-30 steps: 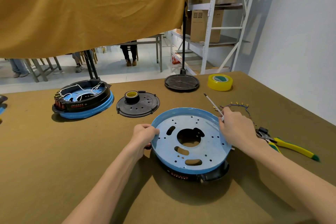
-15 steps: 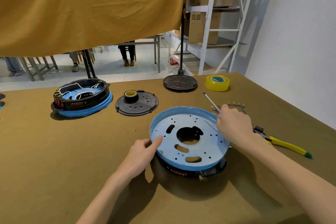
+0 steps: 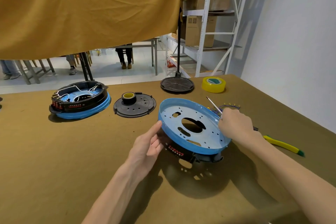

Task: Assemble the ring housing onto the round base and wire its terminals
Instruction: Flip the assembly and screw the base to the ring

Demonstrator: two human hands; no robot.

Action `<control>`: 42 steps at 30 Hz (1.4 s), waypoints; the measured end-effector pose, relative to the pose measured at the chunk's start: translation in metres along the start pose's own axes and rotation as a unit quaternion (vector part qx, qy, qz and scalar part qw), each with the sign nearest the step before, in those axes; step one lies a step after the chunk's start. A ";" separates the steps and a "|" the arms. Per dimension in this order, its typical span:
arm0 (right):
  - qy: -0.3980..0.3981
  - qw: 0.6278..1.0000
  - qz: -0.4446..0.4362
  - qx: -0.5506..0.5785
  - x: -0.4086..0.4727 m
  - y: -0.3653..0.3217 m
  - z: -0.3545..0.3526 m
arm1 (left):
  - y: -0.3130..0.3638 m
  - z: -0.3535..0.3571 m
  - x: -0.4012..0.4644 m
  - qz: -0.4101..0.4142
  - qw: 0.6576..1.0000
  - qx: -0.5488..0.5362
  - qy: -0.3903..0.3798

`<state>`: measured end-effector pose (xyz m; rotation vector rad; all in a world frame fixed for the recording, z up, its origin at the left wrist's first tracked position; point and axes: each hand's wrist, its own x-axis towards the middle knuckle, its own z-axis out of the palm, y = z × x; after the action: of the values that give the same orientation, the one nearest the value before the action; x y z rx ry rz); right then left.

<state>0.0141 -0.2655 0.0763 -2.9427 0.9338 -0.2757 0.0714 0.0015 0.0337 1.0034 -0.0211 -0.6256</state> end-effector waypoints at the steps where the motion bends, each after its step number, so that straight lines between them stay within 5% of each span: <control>1: 0.030 0.999 -0.016 -0.008 -0.003 -0.001 0.000 | -0.003 -0.003 0.000 -0.026 0.999 -0.013 -0.017; 4: 0.017 0.988 -0.111 0.102 -0.013 -0.014 -0.006 | -0.008 -0.011 0.001 -0.105 0.989 -0.050 -0.087; 8: -0.091 0.947 -0.199 0.234 -0.028 -0.037 -0.016 | -0.012 -0.012 0.004 -0.082 0.990 -0.053 -0.100; 22: -0.005 0.911 -0.192 0.365 -0.026 -0.047 -0.026 | -0.014 0.042 0.009 0.116 0.979 0.013 -0.168; 34: 0.035 0.902 -0.146 0.405 -0.021 -0.075 -0.031 | 0.001 0.059 -0.001 0.184 0.976 0.099 0.060; 38: 0.015 0.902 -0.181 0.392 -0.026 -0.081 -0.024 | 0.018 0.040 -0.004 0.117 0.980 0.151 0.056; 42: 0.066 0.903 -0.151 0.396 -0.022 -0.056 -0.016 | 0.020 0.015 0.009 -0.006 0.982 0.128 0.140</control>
<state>0.0255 -0.2067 0.0941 -2.2888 0.2446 -0.6849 0.0838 -0.0074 0.0558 1.3359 0.1562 -0.4956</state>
